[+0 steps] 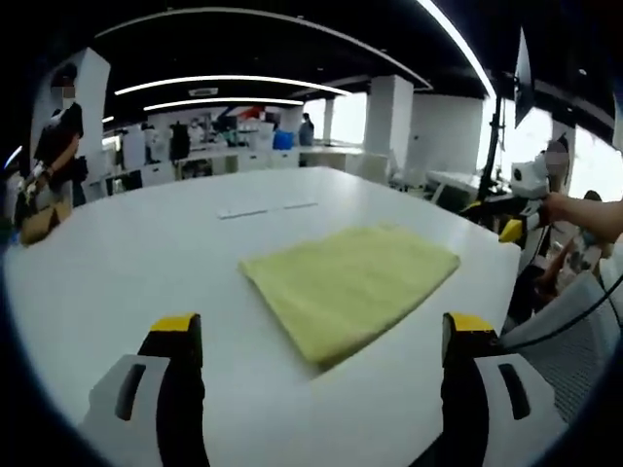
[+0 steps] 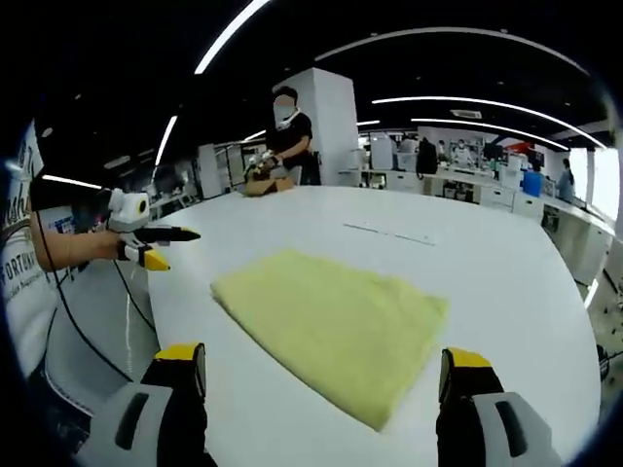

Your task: Fold the garment on the visible template until the final outline fits inside the template.

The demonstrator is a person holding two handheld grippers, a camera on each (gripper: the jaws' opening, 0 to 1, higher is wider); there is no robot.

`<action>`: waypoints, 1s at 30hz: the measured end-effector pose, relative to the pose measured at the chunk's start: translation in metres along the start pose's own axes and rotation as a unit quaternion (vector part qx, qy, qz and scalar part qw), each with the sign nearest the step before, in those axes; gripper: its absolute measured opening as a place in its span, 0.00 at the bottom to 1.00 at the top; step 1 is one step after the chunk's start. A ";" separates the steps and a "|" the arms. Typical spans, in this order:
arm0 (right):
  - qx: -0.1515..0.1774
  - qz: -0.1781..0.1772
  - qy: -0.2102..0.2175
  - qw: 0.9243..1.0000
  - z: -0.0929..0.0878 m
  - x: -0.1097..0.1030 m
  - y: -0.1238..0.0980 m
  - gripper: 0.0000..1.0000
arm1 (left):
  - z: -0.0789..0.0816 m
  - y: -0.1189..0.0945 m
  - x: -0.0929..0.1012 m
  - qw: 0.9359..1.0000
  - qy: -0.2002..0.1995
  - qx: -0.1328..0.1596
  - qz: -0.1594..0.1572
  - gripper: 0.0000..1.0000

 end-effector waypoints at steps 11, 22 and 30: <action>0.012 -0.012 0.002 1.000 -0.001 -0.001 -0.008 0.99 | -0.006 -0.007 -0.001 1.000 0.001 -0.013 0.012 0.99; 0.000 -0.012 0.000 1.000 -0.006 -0.002 -0.008 0.99 | -0.007 -0.007 -0.002 1.000 0.003 -0.019 0.016 0.99; -0.010 -0.013 -0.005 1.000 -0.008 -0.003 -0.006 0.98 | -0.009 -0.007 -0.003 0.999 0.004 -0.028 0.016 0.99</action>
Point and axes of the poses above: the point that each gripper's makers call its tool centre point, and the gripper's own axes: y roughly forward along the fingers, x roughly to its right, z roughly out of its top, the point moved 9 cm from there along -y, roughly backward along the fingers, and after that the axes turned 5 degrees about z, right-handed, at the moved point
